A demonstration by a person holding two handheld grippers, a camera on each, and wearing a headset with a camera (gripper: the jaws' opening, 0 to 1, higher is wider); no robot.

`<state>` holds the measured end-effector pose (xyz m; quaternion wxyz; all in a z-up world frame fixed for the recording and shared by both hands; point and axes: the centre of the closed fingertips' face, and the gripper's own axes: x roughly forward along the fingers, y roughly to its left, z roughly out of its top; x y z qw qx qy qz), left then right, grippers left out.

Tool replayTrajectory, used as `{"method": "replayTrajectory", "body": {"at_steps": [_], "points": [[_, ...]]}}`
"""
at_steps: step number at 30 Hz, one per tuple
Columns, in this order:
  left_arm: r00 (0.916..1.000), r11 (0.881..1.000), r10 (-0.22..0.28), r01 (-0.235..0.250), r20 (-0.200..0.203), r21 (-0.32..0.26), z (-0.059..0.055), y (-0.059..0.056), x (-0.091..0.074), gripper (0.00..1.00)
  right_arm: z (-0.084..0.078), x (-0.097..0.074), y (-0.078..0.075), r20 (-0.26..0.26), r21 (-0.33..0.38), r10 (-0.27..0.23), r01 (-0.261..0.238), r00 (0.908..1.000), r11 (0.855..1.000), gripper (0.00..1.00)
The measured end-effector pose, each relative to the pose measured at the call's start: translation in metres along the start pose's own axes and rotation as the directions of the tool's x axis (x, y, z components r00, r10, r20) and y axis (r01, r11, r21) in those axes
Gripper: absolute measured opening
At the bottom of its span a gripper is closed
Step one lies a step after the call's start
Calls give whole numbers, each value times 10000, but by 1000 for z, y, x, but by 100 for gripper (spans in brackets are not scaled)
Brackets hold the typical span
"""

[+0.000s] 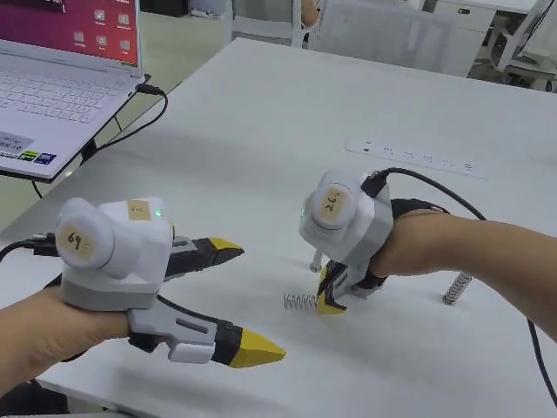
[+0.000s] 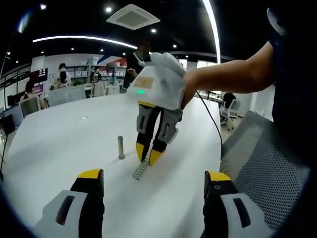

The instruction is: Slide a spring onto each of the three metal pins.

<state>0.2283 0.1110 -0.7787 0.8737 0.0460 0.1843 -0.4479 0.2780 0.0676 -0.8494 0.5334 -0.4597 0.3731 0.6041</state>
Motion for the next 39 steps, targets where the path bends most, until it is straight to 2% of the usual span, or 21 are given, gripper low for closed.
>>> {"method": "replayTrajectory", "body": {"at_steps": [9, 17, 24, 32, 39], "points": [[9997, 9994, -246, 246, 11, 240, 3, 0, 7, 70, 3, -23, 9, 393, 86, 54, -57, 9992, 9999, 8], [9986, 9967, -520, 514, 68, 624, 8, -5, 14, 54, 5, -43, 20, 494, -243, 121, -109, 9987, 9996, 8], [9974, 9935, -692, 673, 186, 915, 12, -10, 15, 43, 15, -52, 33, 562, -542, 263, -232, 9981, 9983, 8], [9958, 9876, -878, 834, 272, 1332, 15, -16, 16, 28, 21, -58, 38, 606, -747, 309, -263, 9977, 9969, 8], [9938, 9825, -1098, 1057, 183, 1533, 14, -22, 18, 17, 24, -61, 45, 624, -962, 423, -362, 9972, 9947, 8]]}}
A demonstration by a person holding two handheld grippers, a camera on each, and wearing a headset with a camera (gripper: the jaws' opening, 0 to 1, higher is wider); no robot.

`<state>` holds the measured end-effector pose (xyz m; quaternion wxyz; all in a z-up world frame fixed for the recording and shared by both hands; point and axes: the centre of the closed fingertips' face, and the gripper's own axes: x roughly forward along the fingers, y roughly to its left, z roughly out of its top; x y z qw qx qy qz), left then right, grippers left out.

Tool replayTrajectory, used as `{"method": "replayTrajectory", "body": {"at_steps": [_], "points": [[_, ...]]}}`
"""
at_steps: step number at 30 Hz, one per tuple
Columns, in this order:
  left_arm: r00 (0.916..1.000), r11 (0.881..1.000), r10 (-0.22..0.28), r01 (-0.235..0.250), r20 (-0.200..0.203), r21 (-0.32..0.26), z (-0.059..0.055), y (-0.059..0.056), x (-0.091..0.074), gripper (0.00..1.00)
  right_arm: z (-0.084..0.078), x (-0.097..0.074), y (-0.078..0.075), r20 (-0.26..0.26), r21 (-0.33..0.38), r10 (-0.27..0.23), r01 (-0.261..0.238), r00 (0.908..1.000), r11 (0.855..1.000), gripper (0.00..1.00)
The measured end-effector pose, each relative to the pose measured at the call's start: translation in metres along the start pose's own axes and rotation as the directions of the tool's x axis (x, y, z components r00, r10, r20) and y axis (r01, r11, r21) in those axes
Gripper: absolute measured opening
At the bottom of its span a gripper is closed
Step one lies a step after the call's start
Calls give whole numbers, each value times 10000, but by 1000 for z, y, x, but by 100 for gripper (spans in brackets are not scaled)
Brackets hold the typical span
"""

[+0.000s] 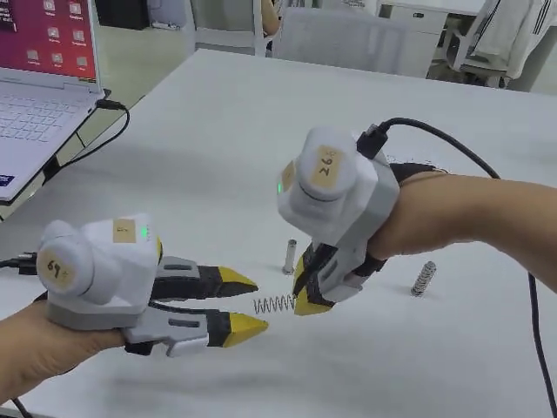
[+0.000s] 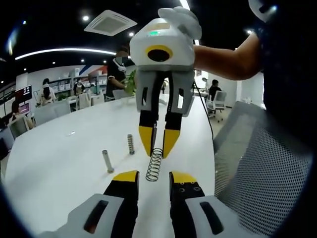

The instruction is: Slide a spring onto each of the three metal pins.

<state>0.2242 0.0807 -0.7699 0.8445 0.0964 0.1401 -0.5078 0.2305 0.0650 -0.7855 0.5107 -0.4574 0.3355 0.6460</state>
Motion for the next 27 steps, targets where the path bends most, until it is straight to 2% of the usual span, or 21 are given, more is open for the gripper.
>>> {"method": "replayTrajectory", "body": {"at_steps": [4, 13, 27], "points": [[9999, 9999, -130, 131, -64, 96, 0, -3, 1, 10, 0, -1, 1, -14, -34, 0, 0, 10000, 10000, 8], [9998, 9995, -183, 184, -58, 247, 3, -5, 4, 4, 0, -3, 2, -54, -122, 37, -38, 10000, 9999, 8], [9994, 9983, -308, 315, -152, 490, 3, -7, 4, 2, 1, -3, 3, -12, -173, 27, -27, 10000, 9998, 8]]}}
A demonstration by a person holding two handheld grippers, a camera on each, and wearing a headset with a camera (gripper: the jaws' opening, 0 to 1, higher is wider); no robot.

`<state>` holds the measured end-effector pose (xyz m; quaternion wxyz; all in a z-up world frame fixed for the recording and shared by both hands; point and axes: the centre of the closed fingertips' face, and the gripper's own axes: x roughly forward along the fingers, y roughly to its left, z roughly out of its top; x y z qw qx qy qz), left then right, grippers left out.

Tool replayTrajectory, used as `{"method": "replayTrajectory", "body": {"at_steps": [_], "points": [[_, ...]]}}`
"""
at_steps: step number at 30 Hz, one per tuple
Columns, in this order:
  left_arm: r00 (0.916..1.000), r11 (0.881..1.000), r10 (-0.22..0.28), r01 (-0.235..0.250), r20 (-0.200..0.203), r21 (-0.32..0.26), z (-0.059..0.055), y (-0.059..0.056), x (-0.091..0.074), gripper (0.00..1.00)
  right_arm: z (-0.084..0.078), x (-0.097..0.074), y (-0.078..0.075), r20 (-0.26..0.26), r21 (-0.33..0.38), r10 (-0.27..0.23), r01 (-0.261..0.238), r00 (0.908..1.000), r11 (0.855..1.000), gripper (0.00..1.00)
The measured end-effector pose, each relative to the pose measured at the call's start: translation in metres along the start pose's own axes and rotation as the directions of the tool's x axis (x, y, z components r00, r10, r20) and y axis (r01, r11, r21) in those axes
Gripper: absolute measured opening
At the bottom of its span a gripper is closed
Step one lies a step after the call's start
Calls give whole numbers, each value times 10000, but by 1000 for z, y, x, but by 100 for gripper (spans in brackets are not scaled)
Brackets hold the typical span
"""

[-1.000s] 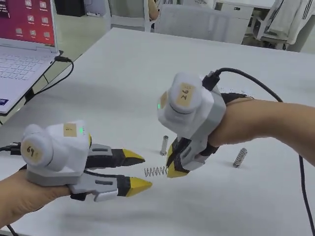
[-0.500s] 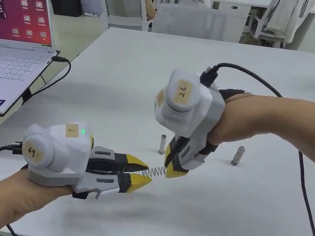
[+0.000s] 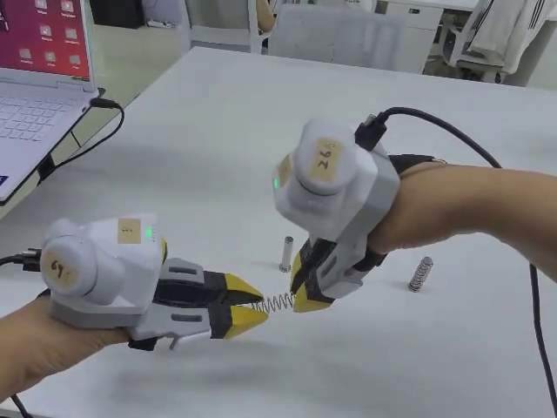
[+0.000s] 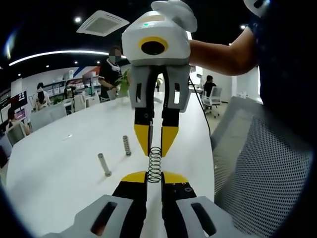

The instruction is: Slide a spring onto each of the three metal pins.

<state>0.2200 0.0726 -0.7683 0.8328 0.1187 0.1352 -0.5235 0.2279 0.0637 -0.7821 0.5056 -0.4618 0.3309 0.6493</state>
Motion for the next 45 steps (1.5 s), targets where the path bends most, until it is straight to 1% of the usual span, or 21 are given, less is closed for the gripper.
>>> {"method": "replayTrajectory", "body": {"at_steps": [10, 13, 17, 22, 26, 35, 41, 45], "points": [[10000, 10000, -72, 72, 24, 35, 1, 0, -1, 2, -1, 1, -1, 61, 206, 43, -45, 10000, 9998, 9], [9999, 9999, -99, 99, 97, 16, 3, -1, -2, 2, -1, 3, -1, 64, 217, 27, -28, 10000, 9998, 11], [9999, 10000, -68, 67, 154, 41, 5, -1, -3, 2, -1, 5, -1, 94, 220, 91, -93, 9999, 9997, 11], [9993, 10000, -9, 7, 373, 66, 11, 3, -5, 2, -3, 8, 0, 52, 241, 156, -157, 9999, 9996, 10], [9991, 9999, 0, -5, 413, 113, 13, 4, -5, 2, -4, 8, 0, 43, 242, 149, -150, 9999, 9996, 10], [9991, 10000, 2, -5, 416, 76, 12, 4, -2, 2, -5, 5, 0, 131, 163, 47, -49, 9999, 9999, 9], [9989, 10000, 57, -58, 459, 1, 12, 5, -1, 3, 1, -1, -1, 326, 193, -89, 83, 9994, 9998, 8], [9990, 9999, 30, -23, 453, -150, 11, 2, -1, 3, 6, -4, 1, 384, 148, -107, 101, 9992, 9998, 8]]}}
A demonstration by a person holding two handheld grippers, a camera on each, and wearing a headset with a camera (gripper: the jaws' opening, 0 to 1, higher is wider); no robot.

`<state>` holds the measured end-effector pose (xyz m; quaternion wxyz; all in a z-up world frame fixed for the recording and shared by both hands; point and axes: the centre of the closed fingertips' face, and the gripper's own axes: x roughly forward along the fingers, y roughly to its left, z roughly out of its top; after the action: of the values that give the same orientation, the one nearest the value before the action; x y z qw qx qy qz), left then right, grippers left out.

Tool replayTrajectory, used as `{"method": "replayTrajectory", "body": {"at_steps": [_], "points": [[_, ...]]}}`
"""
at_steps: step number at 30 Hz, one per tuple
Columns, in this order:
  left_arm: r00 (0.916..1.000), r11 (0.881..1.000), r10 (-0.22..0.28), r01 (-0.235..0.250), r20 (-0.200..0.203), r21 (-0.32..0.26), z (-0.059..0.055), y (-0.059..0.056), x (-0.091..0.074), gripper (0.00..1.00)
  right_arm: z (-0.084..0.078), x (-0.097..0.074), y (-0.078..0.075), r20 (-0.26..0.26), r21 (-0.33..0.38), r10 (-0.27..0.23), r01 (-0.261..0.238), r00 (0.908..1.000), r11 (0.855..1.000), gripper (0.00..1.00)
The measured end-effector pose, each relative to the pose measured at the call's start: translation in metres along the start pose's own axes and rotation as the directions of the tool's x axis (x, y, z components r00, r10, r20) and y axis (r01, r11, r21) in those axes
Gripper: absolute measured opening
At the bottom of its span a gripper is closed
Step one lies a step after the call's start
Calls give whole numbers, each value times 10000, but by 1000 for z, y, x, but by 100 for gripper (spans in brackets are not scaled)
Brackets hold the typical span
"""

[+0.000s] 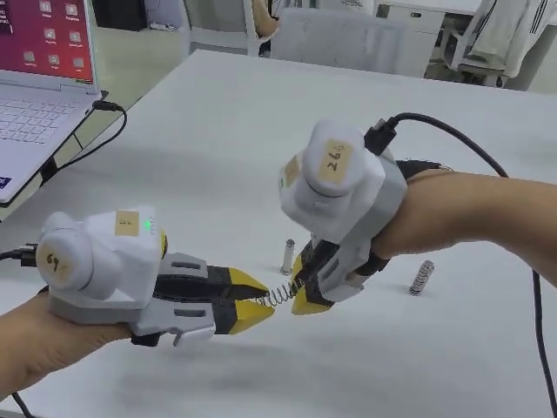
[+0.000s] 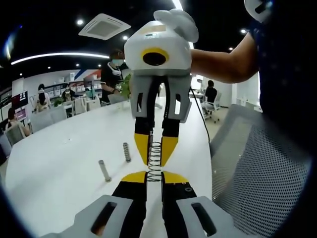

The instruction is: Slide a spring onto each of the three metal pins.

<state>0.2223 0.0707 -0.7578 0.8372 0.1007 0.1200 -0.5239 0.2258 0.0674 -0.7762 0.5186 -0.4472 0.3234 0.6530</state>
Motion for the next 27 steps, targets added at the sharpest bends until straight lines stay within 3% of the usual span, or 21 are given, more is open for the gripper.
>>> {"method": "replayTrajectory", "body": {"at_steps": [15, 27], "points": [[10000, 10000, -68, 68, -58, -7, -4, -7, -2, 3, 19, -5, 6, 270, -186, 112, -107, 9996, 9998, 8], [9999, 9998, -157, 156, -27, -100, -6, -7, -2, 2, 23, -3, 8, 116, -390, 221, -217, 9997, 9990, 8]]}}
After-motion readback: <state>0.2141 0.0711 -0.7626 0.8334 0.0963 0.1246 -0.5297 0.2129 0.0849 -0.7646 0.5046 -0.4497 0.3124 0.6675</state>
